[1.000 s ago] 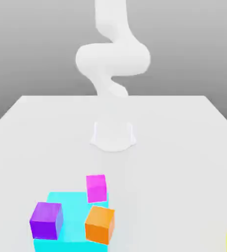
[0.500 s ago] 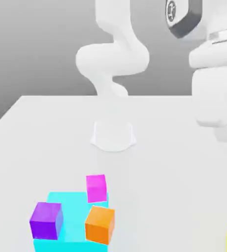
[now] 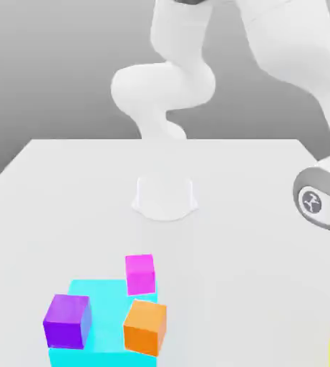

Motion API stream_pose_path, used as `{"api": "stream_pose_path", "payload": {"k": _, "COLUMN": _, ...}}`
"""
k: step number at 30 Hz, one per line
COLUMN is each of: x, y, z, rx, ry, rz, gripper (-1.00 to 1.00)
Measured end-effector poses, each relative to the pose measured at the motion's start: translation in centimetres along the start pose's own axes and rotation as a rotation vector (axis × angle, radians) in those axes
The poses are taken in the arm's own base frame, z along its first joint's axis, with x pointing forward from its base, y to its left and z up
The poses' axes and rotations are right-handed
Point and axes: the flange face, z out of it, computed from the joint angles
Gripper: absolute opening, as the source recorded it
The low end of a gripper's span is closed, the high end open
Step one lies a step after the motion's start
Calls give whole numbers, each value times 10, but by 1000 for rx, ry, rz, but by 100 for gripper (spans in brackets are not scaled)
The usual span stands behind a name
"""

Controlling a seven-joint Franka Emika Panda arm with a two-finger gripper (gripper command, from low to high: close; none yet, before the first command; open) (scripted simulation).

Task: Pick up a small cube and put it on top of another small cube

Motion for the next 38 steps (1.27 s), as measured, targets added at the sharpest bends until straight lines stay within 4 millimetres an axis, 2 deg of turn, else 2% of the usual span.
{"api": "stream_pose_path", "payload": {"k": 4, "x": 0, "y": 0, "z": 0, "rx": 0, "ry": -2, "rz": 0, "gripper": -100}}
{"api": "stream_pose_path", "payload": {"k": 5, "x": -1, "y": 0, "z": 7, "rx": 0, "ry": -2, "rz": -1, "gripper": -100}}
{"api": "stream_pose_path", "payload": {"k": 6, "x": 0, "y": 0, "z": 2, "rx": 0, "ry": -2, "rz": -1, "gripper": -100}}
{"api": "stream_pose_path", "payload": {"k": 10, "x": -1, "y": 2, "z": -49, "rx": 0, "ry": -2, "rz": 6, "gripper": -100}}
{"api": "stream_pose_path", "payload": {"k": 13, "x": -15, "y": 47, "z": -80, "rx": -2, "ry": -2, "rz": 178, "gripper": -100}}
{"api": "stream_pose_path", "payload": {"k": 17, "x": -48, "y": 114, "z": -116, "rx": -3, "ry": -2, "rz": 454, "gripper": -100}}
{"api": "stream_pose_path", "payload": {"k": 23, "x": -122, "y": 214, "z": -157, "rx": -1, "ry": -1, "rz": 913, "gripper": -100}}
{"api": "stream_pose_path", "payload": {"k": 30, "x": -215, "y": 262, "z": -185, "rx": 2, "ry": -1, "rz": 1363, "gripper": -100}}
{"api": "stream_pose_path", "payload": {"k": 32, "x": -224, "y": 267, "z": -169, "rx": 2, "ry": -1, "rz": 1411, "gripper": -100}}
{"api": "stream_pose_path", "payload": {"k": 35, "x": -227, "y": 268, "z": -133, "rx": 2, "ry": -1, "rz": 1425, "gripper": -100}}
{"api": "stream_pose_path", "payload": {"k": 36, "x": -228, "y": 268, "z": -126, "rx": 1, "ry": -1, "rz": 1426, "gripper": 100}}
{"api": "stream_pose_path", "payload": {"k": 38, "x": -228, "y": 268, "z": -126, "rx": 1, "ry": -1, "rz": 1426, "gripper": 100}}
